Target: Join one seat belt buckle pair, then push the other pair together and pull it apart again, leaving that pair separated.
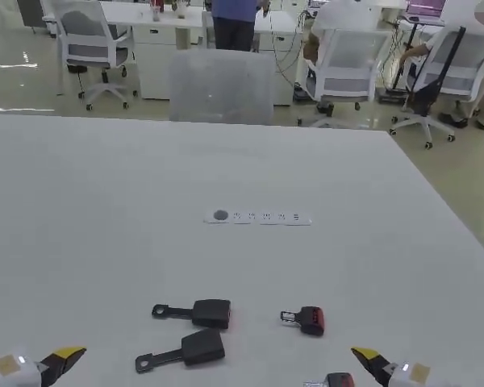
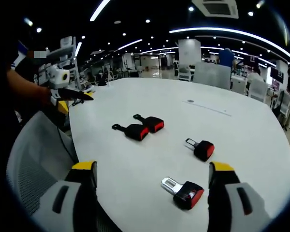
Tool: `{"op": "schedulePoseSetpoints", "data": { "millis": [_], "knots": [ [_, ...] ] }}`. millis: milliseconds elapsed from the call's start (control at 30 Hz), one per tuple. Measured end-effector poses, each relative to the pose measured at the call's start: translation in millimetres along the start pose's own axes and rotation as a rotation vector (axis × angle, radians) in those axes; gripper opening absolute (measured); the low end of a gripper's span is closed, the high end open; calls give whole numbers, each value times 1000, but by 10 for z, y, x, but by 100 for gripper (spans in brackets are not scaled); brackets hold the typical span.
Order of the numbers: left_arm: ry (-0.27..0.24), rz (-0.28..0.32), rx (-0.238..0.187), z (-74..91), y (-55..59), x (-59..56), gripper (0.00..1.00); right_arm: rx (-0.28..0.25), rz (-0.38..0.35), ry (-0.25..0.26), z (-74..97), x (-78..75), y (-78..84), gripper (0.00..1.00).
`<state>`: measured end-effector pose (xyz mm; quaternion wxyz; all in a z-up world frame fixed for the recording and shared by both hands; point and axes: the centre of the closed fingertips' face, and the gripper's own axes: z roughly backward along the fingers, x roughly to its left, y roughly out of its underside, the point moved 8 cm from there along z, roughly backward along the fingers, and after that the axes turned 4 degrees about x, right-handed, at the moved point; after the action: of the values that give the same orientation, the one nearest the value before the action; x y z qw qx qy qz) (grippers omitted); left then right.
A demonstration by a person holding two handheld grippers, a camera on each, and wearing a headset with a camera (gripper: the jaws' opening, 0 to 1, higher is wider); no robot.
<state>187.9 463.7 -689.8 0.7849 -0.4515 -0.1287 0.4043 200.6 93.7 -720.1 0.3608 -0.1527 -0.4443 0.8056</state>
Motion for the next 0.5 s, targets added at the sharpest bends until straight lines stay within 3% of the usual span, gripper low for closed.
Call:
{"op": "schedulePoseSetpoints", "data": {
  "millis": [500],
  "knots": [
    [-10, 9, -6, 110, 70, -35, 100, 12, -5, 12, 89, 53, 82, 98]
  ]
}}
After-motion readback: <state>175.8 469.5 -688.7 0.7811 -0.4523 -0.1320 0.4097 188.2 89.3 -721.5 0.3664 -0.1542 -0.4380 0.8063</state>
